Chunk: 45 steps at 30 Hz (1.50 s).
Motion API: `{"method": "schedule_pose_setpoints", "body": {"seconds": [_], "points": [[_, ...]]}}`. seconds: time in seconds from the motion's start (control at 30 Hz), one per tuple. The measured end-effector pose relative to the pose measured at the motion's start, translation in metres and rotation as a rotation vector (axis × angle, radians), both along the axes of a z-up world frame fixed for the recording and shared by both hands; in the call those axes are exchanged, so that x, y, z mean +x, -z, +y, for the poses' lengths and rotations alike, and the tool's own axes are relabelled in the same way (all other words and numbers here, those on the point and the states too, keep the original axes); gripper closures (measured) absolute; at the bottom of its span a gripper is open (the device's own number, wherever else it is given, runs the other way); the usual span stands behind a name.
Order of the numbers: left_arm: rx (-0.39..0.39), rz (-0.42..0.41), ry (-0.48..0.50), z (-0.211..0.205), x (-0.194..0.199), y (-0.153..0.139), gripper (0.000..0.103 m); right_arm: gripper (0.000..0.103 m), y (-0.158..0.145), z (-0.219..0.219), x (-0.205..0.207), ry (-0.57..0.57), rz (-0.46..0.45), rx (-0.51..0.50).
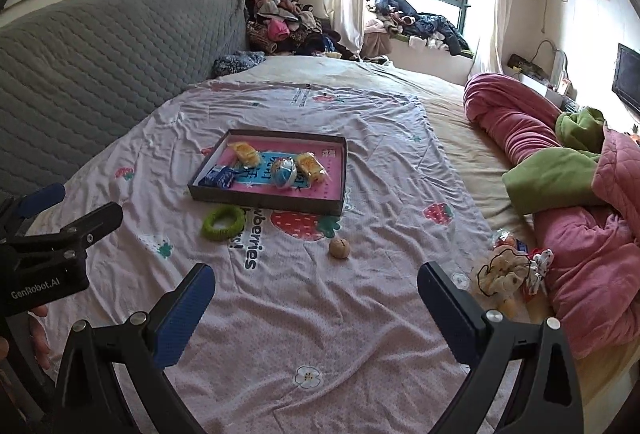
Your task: Organize objects
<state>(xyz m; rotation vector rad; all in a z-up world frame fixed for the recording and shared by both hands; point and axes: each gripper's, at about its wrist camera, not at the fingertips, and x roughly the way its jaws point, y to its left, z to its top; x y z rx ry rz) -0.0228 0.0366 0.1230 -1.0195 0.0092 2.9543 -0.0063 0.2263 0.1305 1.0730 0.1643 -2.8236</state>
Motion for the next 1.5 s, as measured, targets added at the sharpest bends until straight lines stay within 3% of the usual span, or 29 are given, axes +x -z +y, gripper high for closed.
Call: {"method": "schedule_pose_setpoints", "body": {"seconds": [0.43,1.5], "points": [[-0.018,-0.071,0.017,0.01,-0.023,0.039,0.001,0.001,0.038,0.005,-0.021,0.005,-0.059,0.014],[0.005,-0.185,0.04,0.024,-0.122,0.126,0.001,0.001,0.123,0.009,-0.122,-0.014,-0.162,0.049]]}}
